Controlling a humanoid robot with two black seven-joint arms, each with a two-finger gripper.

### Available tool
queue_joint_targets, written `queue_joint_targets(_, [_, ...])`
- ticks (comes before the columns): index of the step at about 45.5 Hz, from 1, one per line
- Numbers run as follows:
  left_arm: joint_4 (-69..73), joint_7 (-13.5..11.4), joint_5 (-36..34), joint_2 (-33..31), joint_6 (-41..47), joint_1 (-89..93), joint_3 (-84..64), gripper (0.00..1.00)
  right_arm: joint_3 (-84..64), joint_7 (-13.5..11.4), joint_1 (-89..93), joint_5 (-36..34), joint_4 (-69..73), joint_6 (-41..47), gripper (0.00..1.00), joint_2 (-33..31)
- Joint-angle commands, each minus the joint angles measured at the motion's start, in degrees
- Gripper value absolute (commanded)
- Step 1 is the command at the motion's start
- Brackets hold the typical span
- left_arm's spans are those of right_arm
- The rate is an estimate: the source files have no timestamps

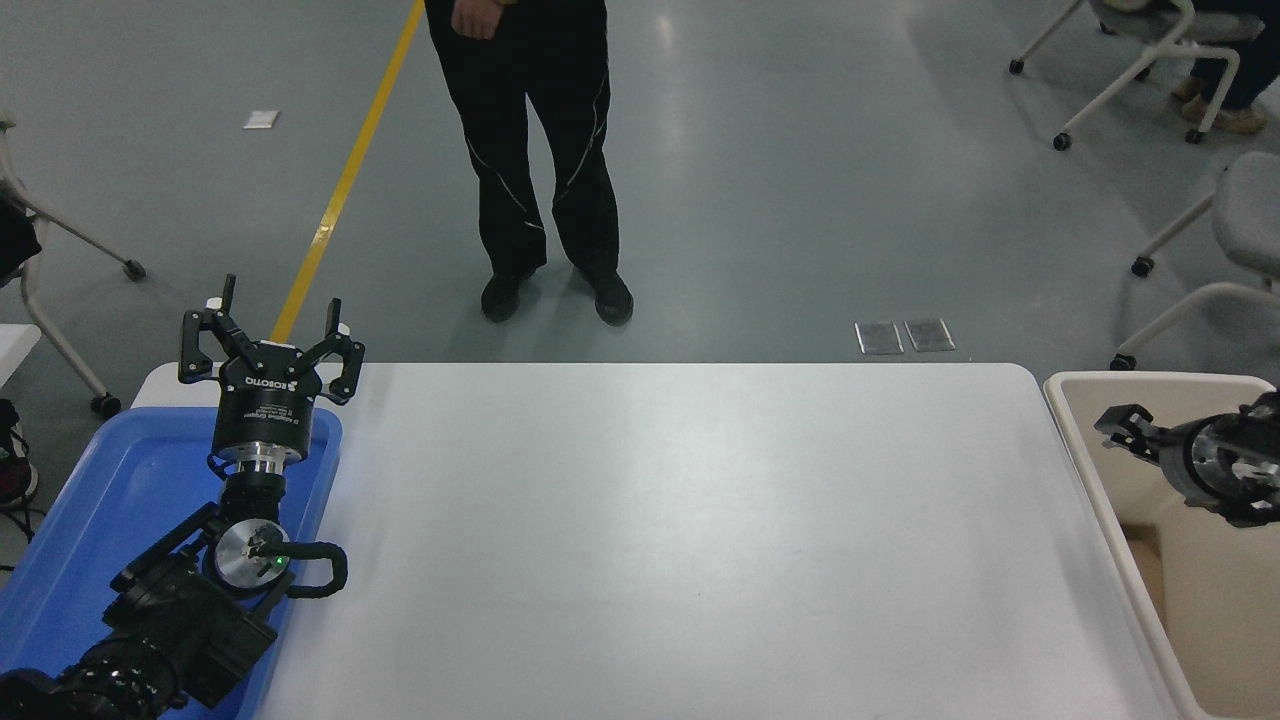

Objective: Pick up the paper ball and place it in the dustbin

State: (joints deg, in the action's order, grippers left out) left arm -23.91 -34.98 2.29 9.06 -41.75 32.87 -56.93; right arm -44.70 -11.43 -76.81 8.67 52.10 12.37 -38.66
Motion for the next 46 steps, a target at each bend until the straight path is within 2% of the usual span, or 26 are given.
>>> queue_joint_targets(1, [0.0, 0.0, 0.0, 0.0, 0.0, 0.0, 0.0, 0.99, -10.7, -0.1, -21.7, 0.1, 22.9, 6.9, 1.00, -3.4])
queue_joint_targets(11, [0.0, 0.0, 0.0, 0.0, 0.0, 0.0, 0.0, 0.99, -14.6, -0.3, -42.0, -0.5, 36.5, 19.5, 1.00, -1.3])
queue_joint_targets(21, [0.0, 0.0, 0.0, 0.0, 0.0, 0.0, 0.1, 0.99, -14.4, -0.6, -56.0, -0.7, 42.7, 32.6, 1.00, 3.1])
queue_joint_targets(28, [0.0, 0.0, 0.0, 0.0, 0.0, 0.0, 0.0, 0.99, -14.4, -1.0, -59.3, -0.7, 43.1, 32.6, 1.00, 5.8])
queue_joint_targets(36, [0.0, 0.0, 0.0, 0.0, 0.0, 0.0, 0.0, 0.99, -14.4, -3.9, -59.6, -0.7, 43.1, 32.6, 1.00, 6.8])
queue_joint_targets(46, [0.0, 0.0, 0.0, 0.0, 0.0, 0.0, 0.0, 0.99, -15.1, -5.5, -59.1, -0.6, 43.0, 32.6, 1.00, 6.7])
